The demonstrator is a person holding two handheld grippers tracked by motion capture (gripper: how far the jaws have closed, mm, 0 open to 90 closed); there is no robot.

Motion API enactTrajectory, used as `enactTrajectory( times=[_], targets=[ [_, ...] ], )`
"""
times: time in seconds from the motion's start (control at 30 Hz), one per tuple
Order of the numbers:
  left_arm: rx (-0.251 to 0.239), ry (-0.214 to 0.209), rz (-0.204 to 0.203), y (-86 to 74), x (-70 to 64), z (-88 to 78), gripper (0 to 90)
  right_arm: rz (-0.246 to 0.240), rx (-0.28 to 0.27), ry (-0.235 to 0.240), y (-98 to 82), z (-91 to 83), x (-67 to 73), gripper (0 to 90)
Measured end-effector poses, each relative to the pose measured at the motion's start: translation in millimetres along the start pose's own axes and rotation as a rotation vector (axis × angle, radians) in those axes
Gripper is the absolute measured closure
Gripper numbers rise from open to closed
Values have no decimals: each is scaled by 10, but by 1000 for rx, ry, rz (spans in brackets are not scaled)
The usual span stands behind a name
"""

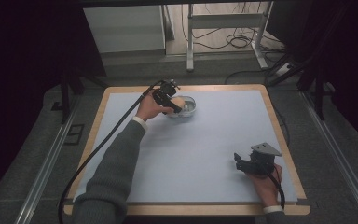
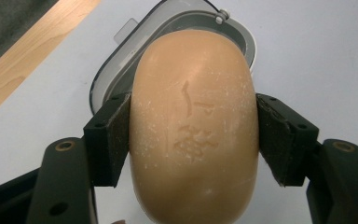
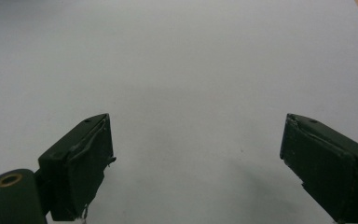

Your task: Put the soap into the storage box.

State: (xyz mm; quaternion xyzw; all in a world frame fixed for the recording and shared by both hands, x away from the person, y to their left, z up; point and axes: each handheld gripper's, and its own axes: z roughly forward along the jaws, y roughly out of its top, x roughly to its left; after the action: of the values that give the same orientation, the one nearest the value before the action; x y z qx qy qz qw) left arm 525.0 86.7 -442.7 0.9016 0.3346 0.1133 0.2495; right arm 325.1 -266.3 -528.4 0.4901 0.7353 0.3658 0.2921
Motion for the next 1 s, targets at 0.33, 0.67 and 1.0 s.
enactTrajectory(
  times=[0.33, 0.67, 1.0],
  targets=[
    [13, -18, 13, 124, -13, 213, 330, 6, -2, 2, -1, -2, -4, 93],
    [29, -22, 25, 207, 14, 295, 329, 6, -4, 1, -2, -2, -6, 93],
    [33, -37, 13, 203, -6, 301, 277, 6, -2, 1, -1, -2, -3, 94]
  ],
)
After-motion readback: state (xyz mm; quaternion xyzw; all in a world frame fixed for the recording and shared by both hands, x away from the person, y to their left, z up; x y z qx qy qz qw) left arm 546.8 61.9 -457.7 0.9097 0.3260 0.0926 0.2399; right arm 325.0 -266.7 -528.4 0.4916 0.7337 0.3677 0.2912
